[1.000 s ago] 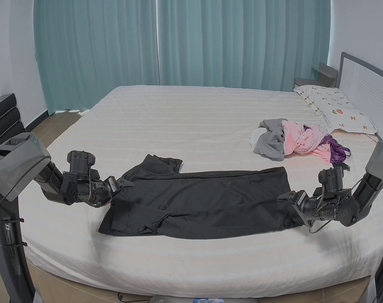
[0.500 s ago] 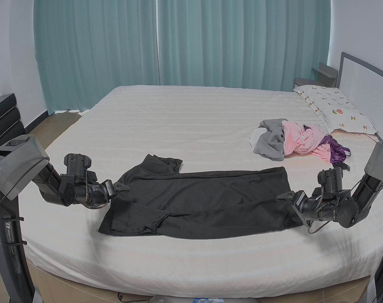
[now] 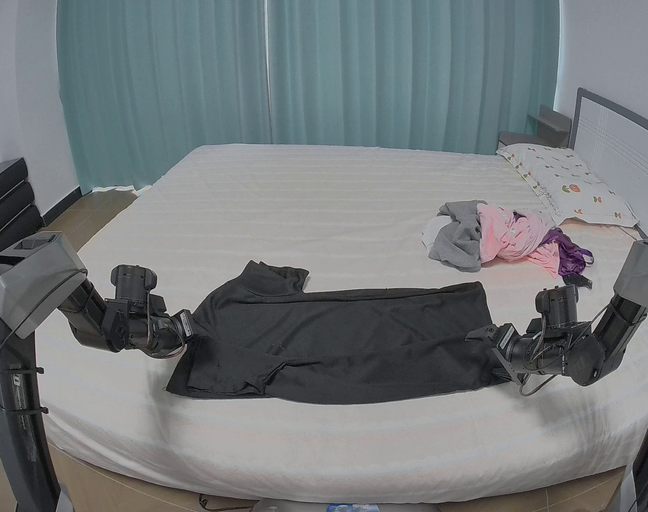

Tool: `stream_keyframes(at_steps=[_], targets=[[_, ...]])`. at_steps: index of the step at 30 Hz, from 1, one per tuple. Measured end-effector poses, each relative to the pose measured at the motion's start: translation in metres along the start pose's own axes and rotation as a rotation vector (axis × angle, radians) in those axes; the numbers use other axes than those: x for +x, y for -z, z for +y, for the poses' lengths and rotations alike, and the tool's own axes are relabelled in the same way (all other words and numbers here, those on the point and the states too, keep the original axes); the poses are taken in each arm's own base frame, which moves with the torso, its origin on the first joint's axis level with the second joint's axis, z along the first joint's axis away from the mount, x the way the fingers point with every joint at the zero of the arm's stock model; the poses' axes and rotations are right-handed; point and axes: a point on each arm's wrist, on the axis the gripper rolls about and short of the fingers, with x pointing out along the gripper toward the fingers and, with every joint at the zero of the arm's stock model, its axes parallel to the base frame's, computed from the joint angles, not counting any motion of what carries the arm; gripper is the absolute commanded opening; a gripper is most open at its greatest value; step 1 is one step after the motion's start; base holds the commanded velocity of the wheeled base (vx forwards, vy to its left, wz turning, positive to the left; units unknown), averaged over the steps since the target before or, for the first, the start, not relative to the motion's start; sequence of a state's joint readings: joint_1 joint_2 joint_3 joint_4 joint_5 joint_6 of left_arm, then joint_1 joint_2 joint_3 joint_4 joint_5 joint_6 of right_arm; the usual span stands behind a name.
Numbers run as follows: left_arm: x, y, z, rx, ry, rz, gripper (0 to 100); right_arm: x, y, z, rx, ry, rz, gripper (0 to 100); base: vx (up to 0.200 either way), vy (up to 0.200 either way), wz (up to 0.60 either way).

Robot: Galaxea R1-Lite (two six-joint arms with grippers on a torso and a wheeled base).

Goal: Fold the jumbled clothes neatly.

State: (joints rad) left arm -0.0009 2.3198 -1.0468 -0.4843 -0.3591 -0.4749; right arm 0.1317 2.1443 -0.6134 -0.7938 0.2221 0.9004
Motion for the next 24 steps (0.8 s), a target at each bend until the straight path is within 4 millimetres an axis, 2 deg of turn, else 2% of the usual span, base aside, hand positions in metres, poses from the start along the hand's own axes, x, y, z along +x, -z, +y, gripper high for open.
stream_keyframes(at_steps=[7,17,24], targets=[[-0.008,0.000,0.010,-0.030,-0.020,-0.001,0,0.001,-0.002,0.002,-0.004,-0.006,-0.006,100,0.000,0.000,0.00],[-0.034,0.004,0.005,-0.037,-0.022,-0.013,0,0.009,-0.016,0.017,-0.070,-0.057,-0.049,100,0.000,0.000,0.00],[-0.042,0.008,0.000,-0.035,-0.019,-0.008,0,0.024,-0.029,0.024,-0.200,-0.083,-0.054,100,0.000,0.000,0.00]])
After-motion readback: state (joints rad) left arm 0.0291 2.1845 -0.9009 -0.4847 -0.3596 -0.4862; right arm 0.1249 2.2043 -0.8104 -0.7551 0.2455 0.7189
